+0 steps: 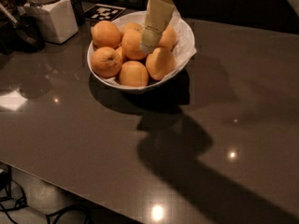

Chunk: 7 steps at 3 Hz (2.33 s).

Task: Pick orange from white bowl

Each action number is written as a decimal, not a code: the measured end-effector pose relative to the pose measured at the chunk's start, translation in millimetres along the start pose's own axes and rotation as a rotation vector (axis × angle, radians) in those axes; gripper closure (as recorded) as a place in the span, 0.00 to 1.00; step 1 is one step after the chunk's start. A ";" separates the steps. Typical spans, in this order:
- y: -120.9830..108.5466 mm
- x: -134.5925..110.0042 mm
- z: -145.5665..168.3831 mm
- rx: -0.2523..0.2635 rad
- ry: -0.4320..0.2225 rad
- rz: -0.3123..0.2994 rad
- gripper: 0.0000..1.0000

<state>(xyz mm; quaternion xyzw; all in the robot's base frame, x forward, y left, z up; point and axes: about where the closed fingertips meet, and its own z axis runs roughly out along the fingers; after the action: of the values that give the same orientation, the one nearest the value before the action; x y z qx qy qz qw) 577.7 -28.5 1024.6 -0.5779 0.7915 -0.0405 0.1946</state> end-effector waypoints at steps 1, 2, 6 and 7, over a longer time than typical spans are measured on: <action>-6.0 -12.8 4.1 0.001 0.000 0.019 0.00; -10.9 -20.2 10.1 -0.011 0.000 0.039 0.06; -33.8 -44.5 54.0 -0.072 0.031 0.053 0.33; -43.0 -47.2 67.0 -0.075 0.046 0.056 0.32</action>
Offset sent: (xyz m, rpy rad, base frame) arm 0.0155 0.0124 -0.0084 -0.0142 0.0931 -0.0609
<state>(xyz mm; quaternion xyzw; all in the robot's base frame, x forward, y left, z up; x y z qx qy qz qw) 652.3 12.1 987.7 -0.5616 0.8125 -0.0185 0.1555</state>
